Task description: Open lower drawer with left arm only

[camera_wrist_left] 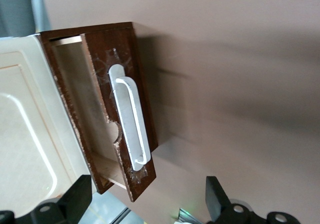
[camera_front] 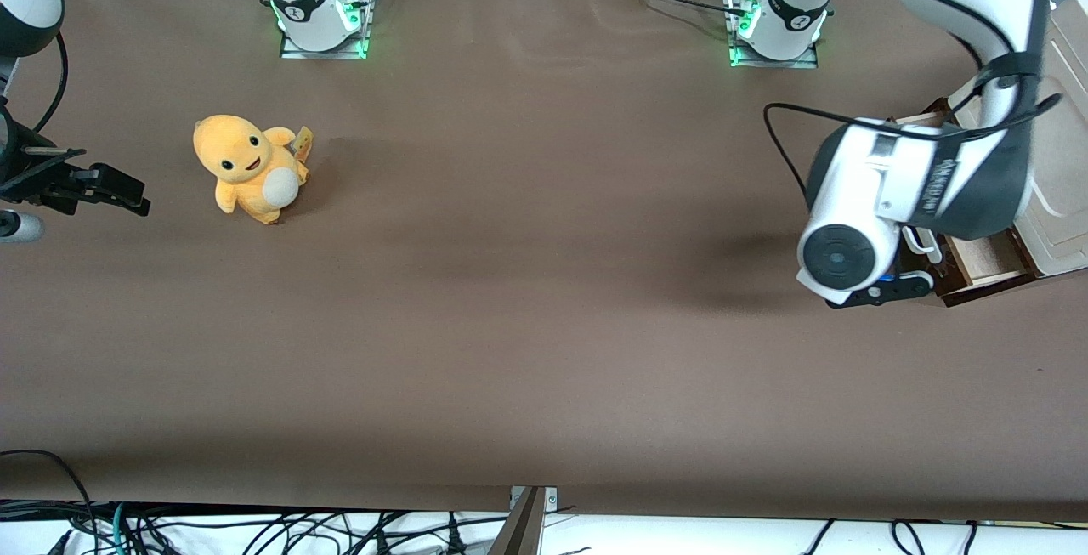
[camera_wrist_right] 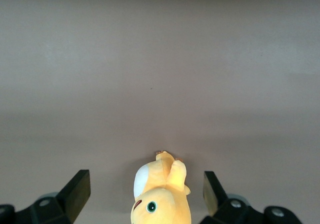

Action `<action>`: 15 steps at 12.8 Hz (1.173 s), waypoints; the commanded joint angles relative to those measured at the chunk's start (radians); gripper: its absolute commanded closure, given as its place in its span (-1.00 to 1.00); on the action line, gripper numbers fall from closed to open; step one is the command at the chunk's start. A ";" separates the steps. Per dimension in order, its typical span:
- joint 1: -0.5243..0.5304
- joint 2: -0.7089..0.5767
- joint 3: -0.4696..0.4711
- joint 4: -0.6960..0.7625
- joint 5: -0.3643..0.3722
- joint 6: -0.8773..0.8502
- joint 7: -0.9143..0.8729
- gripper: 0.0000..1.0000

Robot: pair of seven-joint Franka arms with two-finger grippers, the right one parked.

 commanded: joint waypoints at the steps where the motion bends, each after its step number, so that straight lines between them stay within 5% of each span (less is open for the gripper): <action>1: 0.019 -0.048 0.023 0.012 -0.098 0.066 0.087 -1.00; 6: 0.013 -0.103 0.161 0.012 -0.325 0.213 0.283 -1.00; 11: 0.011 -0.123 0.201 0.013 -0.375 0.253 0.412 -1.00; 15: 0.001 -0.144 0.287 0.012 -0.493 0.261 0.524 -1.00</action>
